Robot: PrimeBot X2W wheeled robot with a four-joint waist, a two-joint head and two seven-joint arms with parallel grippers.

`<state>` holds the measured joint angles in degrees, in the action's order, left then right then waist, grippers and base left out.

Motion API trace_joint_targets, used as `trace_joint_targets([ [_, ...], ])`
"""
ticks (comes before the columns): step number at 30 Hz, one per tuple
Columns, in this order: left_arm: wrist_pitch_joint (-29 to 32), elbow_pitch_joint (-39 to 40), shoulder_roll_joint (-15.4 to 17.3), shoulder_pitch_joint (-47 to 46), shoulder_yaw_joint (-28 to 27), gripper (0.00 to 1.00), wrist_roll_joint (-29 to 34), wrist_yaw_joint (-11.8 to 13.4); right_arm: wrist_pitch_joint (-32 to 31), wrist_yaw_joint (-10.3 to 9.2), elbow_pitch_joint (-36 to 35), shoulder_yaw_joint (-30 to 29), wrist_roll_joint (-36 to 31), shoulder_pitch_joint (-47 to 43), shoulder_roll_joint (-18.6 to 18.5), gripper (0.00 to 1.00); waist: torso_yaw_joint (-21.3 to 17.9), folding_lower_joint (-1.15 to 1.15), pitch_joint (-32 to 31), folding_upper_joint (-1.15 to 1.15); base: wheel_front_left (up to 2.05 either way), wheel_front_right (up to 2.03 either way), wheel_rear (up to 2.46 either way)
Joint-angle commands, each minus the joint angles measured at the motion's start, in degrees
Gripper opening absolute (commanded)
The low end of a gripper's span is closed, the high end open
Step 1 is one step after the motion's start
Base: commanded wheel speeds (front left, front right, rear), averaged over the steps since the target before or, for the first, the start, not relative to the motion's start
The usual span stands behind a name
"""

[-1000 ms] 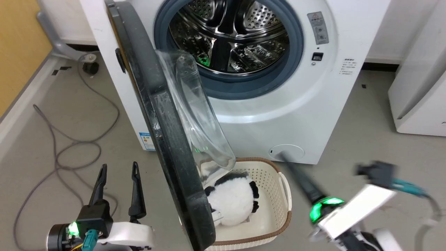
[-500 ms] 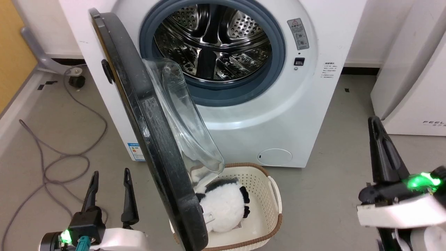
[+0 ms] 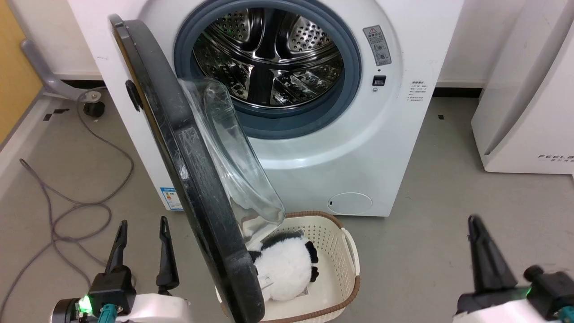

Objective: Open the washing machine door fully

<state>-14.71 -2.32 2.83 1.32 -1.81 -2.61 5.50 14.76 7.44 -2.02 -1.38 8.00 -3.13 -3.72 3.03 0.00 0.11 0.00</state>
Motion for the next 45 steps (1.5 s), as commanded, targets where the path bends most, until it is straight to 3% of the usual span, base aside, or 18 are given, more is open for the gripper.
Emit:
trace_joint_targets([
  [1,-0.3,0.0,0.0,0.7,0.0,1.00,0.2,-0.2,0.2,0.05,1.6,0.3,0.9,-1.1,0.4,0.00,0.0,0.00,-0.1,0.00,0.00,0.00,0.00],
  [5,-0.3,-0.3,0.0,0.6,0.1,1.00,0.1,-0.2,0.2,0.05,5.9,0.6,-0.7,-1.8,0.6,0.02,0.2,0.00,-0.2,0.00,0.00,0.00,0.00],
  [6,-0.3,-0.3,0.0,0.5,0.1,1.00,0.1,-0.3,0.2,0.05,6.7,0.5,-1.0,-1.8,0.7,0.35,0.2,0.00,-0.2,0.00,0.00,0.00,0.00],
  [7,-0.3,-0.4,0.0,0.5,0.1,1.00,0.0,-0.3,0.2,0.05,7.2,0.4,-1.2,-1.7,0.7,1.00,0.3,0.00,-0.2,0.00,0.00,0.00,0.00],
  [15,-0.3,0.0,0.0,0.3,-0.3,1.00,-0.3,0.1,0.2,0.05,7.5,0.1,-2.3,-1.2,0.8,1.00,0.4,0.00,-0.4,0.00,0.00,0.00,0.00],
  [16,-0.3,0.1,0.0,0.3,-0.3,0.80,-0.4,0.0,0.2,0.05,7.2,0.0,-2.2,-1.2,0.8,1.00,0.4,0.00,-0.4,0.00,0.00,0.00,0.00],
  [17,-0.3,0.3,0.0,0.2,-0.5,0.27,-0.3,0.1,0.2,0.05,6.9,-0.1,-2.3,-1.2,0.8,1.00,0.4,0.00,-0.4,0.00,0.00,0.00,0.00],
  [18,-0.3,0.6,0.0,0.0,-0.6,0.00,-0.3,0.1,0.2,0.05,6.8,-0.1,-2.3,-1.2,0.8,1.00,0.4,0.00,-0.5,0.00,0.00,0.00,0.00],
  [24,-0.3,2.7,0.1,-1.4,-2.1,0.00,-0.1,-0.4,0.2,0.05,5.6,-0.5,-2.4,-1.3,0.8,1.00,0.6,0.00,-0.7,0.00,0.00,0.00,0.00],
  [32,-0.3,13.4,0.1,-6.6,-6.0,0.00,-3.4,-1.8,0.2,0.05,3.5,-1.4,-2.4,-1.7,0.8,1.00,1.2,0.00,-0.9,0.00,0.00,0.00,0.00],
  [39,-0.3,23.7,0.1,-10.3,-1.2,0.00,-6.8,-3.0,0.2,0.05,1.9,-1.6,-2.3,-2.0,0.8,1.00,1.2,0.00,-1.0,0.00,0.00,0.00,0.00],
  [45,-0.3,27.7,0.1,-11.7,7.5,0.00,-6.7,-6.8,0.2,0.05,1.5,-1.4,-2.4,-2.0,0.8,1.00,0.8,0.00,-1.3,0.00,0.00,0.00,0.00],
])
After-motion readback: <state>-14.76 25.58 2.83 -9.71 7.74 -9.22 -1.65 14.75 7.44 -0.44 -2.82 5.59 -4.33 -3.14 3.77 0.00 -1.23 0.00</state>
